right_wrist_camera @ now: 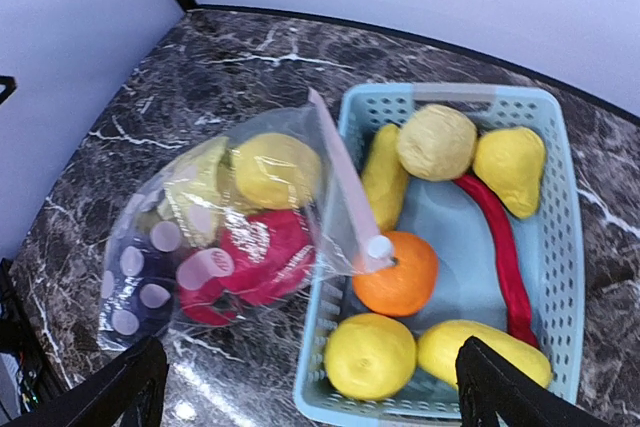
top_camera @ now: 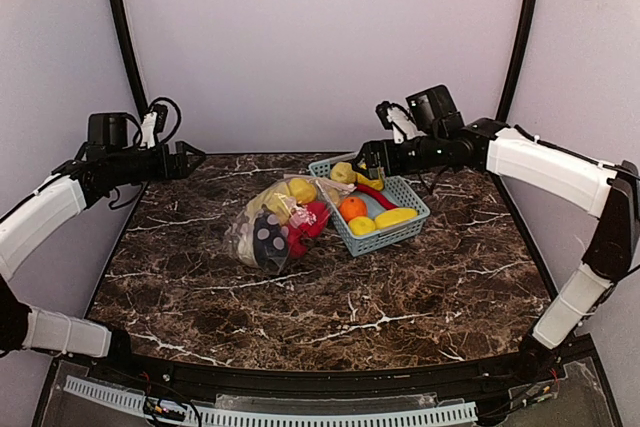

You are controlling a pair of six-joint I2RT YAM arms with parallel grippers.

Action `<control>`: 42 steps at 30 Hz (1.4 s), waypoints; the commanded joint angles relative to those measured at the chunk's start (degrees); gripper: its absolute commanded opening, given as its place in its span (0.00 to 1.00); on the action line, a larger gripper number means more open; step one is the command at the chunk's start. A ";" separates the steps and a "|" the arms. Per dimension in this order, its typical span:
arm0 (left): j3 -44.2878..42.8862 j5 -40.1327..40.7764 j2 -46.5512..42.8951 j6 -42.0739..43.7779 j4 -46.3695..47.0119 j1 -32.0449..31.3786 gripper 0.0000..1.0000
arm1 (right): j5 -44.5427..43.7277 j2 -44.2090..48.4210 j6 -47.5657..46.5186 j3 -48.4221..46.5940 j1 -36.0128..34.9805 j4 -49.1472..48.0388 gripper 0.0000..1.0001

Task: Place the food in the zip-top bag and seal the zipper
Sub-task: Reset both arms

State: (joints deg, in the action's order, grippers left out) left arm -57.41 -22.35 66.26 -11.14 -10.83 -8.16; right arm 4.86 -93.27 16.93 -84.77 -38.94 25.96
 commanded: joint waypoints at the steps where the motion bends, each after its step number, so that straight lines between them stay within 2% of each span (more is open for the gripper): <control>1: -1.87 3.40 0.57 0.63 -4.47 3.14 0.99 | -0.12 4.51 4.53 6.80 6.09 -3.15 0.99; 9: -0.30 0.28 0.12 0.96 -8.18 16.92 0.99 | 0.66 12.86 5.29 19.65 21.32 -5.88 0.99; 15: 3.51 1.62 -6.23 2.35 -6.69 20.69 0.99 | -2.44 23.39 3.34 25.17 28.12 -6.71 0.99; 19: 6.03 2.97 -11.56 5.44 -6.62 20.65 0.99 | -6.12 31.14 -0.59 30.18 28.88 -11.13 0.99; 28: 12.29 3.51 -19.97 5.14 -5.93 20.47 0.99 | -8.77 47.63 -5.55 45.46 28.92 -25.33 0.99; 34: 12.65 6.52 -20.82 4.87 -7.76 20.46 0.99 | -10.46 51.82 -5.90 51.29 28.92 -26.96 0.99; 42: 12.83 6.80 -21.29 5.26 -7.66 20.46 0.99 | -10.99 53.59 -6.53 51.86 28.92 -26.18 0.99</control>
State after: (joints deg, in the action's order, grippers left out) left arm -45.56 -16.62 45.98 -6.61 -16.99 12.25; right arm -4.89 -40.56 11.31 -33.23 -10.28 2.31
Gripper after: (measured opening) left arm 0.987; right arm 0.986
